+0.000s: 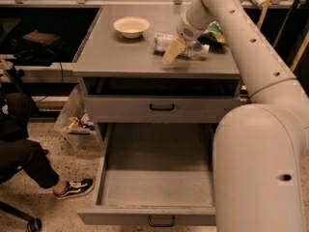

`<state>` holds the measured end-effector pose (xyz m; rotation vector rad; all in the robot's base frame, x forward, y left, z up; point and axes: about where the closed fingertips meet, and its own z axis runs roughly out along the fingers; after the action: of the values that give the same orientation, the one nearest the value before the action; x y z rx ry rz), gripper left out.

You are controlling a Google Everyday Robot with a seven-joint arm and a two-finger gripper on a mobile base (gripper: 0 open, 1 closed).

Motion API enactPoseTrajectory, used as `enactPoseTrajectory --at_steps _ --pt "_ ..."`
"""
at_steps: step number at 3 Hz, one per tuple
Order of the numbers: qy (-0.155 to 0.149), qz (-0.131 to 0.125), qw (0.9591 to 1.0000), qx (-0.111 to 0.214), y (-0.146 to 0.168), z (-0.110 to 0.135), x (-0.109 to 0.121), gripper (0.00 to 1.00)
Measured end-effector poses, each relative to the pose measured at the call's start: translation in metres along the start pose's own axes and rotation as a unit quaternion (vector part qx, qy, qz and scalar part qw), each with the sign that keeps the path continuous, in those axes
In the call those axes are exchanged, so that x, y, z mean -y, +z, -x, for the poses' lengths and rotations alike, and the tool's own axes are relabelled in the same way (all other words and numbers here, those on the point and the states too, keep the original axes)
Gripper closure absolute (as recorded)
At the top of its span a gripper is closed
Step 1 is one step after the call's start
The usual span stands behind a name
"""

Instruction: Pick blue plastic bottle from middle drawer and place on counter

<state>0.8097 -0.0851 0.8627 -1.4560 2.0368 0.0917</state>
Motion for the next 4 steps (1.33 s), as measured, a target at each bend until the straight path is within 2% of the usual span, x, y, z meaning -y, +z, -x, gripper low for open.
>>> enactPoseTrajectory --at_steps 1,2,3,4 --pt "0.0 0.0 1.0 0.0 0.0 0.0 0.0 0.0" --pt "-0.001 -0.011 0.9999 -0.012 -0.011 0.001 0.005 0.0" --pt "0.001 -0.036 0.9991 -0.021 -0.058 0.004 0.017 0.0" --pt "0.013 -0.082 0.9965 -0.009 -0.176 -0.002 0.027 0.0"
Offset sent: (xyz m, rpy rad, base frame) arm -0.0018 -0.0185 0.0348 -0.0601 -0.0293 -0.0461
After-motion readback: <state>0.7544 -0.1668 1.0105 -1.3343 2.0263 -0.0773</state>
